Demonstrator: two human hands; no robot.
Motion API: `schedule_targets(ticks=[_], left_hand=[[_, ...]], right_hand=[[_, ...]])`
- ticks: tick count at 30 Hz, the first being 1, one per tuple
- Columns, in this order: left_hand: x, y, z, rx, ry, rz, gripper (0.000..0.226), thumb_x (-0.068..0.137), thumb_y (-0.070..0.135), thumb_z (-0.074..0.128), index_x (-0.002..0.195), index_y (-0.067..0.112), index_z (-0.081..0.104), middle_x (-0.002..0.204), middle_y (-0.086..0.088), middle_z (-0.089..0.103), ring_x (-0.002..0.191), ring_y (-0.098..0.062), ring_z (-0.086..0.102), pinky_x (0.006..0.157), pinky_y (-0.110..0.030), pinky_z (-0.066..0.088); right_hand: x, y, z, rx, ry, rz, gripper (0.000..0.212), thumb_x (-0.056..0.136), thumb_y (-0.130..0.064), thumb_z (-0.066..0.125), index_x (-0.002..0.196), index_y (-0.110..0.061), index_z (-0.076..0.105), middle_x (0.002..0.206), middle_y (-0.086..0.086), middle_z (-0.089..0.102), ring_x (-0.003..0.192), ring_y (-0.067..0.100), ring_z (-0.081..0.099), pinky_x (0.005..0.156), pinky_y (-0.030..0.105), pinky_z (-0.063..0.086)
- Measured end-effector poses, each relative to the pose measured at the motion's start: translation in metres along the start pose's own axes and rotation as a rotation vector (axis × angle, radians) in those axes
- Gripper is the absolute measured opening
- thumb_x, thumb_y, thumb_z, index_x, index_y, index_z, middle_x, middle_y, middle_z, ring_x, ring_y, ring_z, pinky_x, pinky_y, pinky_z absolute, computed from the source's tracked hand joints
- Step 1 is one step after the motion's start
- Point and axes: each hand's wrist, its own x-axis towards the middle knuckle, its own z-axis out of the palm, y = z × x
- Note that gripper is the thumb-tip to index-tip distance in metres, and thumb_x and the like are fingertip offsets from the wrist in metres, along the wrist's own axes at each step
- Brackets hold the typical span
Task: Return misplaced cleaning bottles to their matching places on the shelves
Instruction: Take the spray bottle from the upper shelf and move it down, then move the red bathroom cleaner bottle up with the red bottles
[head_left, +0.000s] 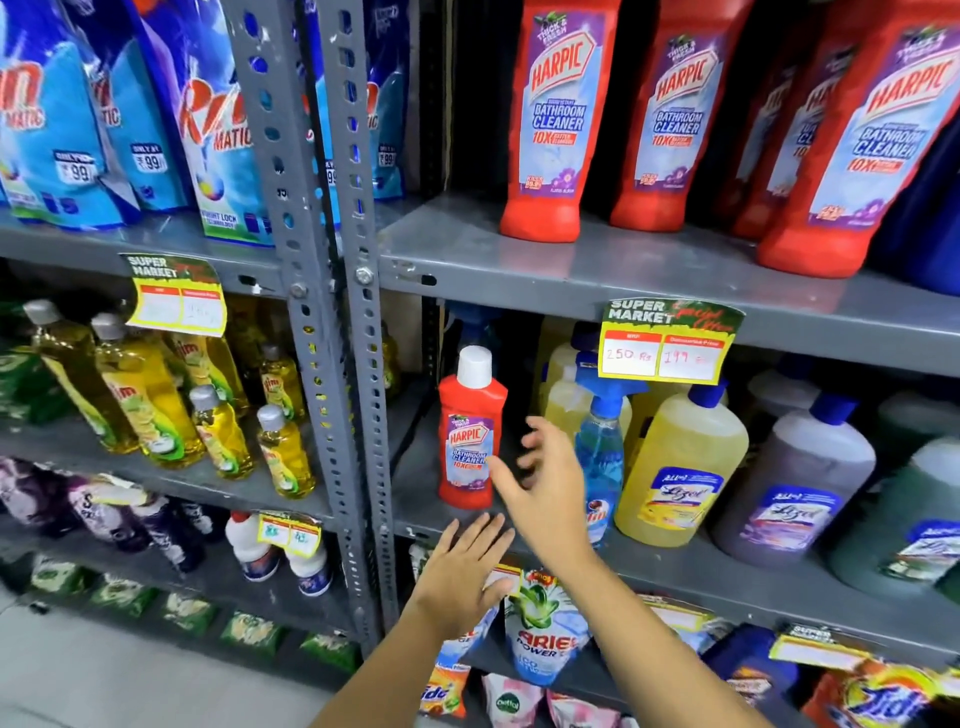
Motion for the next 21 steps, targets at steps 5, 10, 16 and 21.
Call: schedule_targets(ticks=[5, 10, 16, 21], left_hand=[[0.001, 0.002, -0.001, -0.026, 0.009, -0.018, 0.063, 0.100, 0.053, 0.021, 0.153, 0.024, 0.004, 0.163, 0.002, 0.003, 0.148, -0.015, -0.005, 0.117, -0.043, -0.006], [0.001, 0.005, -0.003, 0.018, -0.001, -0.034, 0.065, 0.100, 0.054, 0.023, 0.153, 0.023, 0.002, 0.163, 0.001, 0.002, 0.148, -0.017, -0.003, 0.118, -0.045, -0.001], [-0.003, 0.009, -0.016, 0.019, -0.044, -0.028, 0.064, 0.101, 0.053, 0.022, 0.153, 0.020, 0.005, 0.163, -0.001, 0.005, 0.148, -0.017, -0.001, 0.119, -0.047, -0.002], [-0.024, 0.009, -0.041, -0.015, 0.049, 0.036, 0.066, 0.099, 0.060, 0.014, 0.153, 0.022, 0.014, 0.163, 0.003, 0.010, 0.148, -0.014, 0.002, 0.113, -0.059, -0.018]], right_hand=[[0.040, 0.006, 0.036, 0.117, -0.212, 0.390, 0.113, 0.068, -0.030, 0.088, 0.152, -0.008, 0.016, 0.144, 0.013, 0.045, 0.132, 0.026, 0.047, 0.108, 0.041, 0.041], [0.054, 0.017, 0.052, 0.029, -0.254, 0.357, 0.062, 0.070, -0.017, 0.086, 0.122, -0.010, 0.053, 0.121, 0.012, 0.066, 0.110, 0.027, 0.064, 0.096, 0.045, 0.051], [0.040, 0.008, 0.041, -0.169, -0.220, 0.164, 0.047, 0.078, -0.020, 0.080, 0.119, -0.014, 0.057, 0.116, 0.007, 0.069, 0.105, 0.023, 0.066, 0.090, 0.038, 0.055], [0.013, -0.043, -0.014, -0.084, -0.159, -0.028, 0.045, 0.077, -0.024, 0.080, 0.117, -0.023, 0.059, 0.108, -0.004, 0.072, 0.098, 0.014, 0.067, 0.086, 0.034, 0.057]])
